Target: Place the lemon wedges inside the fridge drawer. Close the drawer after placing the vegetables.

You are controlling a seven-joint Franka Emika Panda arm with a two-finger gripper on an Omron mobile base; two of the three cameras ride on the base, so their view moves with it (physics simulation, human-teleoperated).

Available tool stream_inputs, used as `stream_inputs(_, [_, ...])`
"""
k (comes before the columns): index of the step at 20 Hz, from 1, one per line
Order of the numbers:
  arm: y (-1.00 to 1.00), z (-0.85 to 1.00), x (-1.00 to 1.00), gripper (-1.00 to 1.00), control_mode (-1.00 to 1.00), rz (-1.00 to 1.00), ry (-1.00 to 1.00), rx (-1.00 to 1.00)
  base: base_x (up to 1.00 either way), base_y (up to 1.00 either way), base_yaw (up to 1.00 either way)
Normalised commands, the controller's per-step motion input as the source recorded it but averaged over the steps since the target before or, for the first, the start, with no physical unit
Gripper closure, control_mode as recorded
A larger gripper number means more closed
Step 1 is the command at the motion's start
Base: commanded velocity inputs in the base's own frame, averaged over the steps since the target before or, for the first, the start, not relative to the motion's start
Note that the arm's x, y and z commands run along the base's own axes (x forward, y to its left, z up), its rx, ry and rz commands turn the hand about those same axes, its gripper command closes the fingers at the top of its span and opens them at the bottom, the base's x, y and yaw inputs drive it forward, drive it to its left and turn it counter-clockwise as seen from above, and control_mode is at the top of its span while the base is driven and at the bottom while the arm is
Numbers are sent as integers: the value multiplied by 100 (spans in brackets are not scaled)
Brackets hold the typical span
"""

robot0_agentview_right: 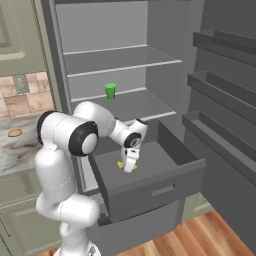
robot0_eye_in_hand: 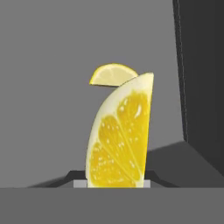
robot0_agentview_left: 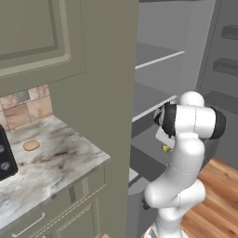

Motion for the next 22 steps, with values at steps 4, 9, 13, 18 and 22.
stream_inputs(4, [-3, -76, 0, 100, -100, 0, -17, 0, 0, 0, 0])
stream_inputs(9, [-1, -60, 1, 100, -100, 0, -22, 0, 0, 0, 0])
stream_inputs(13, [0, -52, 5, 100, -100, 2, -10, 0, 0, 0, 0])
stream_inputs(18, [0, -33, 0, 100, -100, 3, -10, 0, 0, 0, 0])
stream_inputs(22, [0, -27, 0, -100, -100, 2, -10, 0, 0, 0, 0])
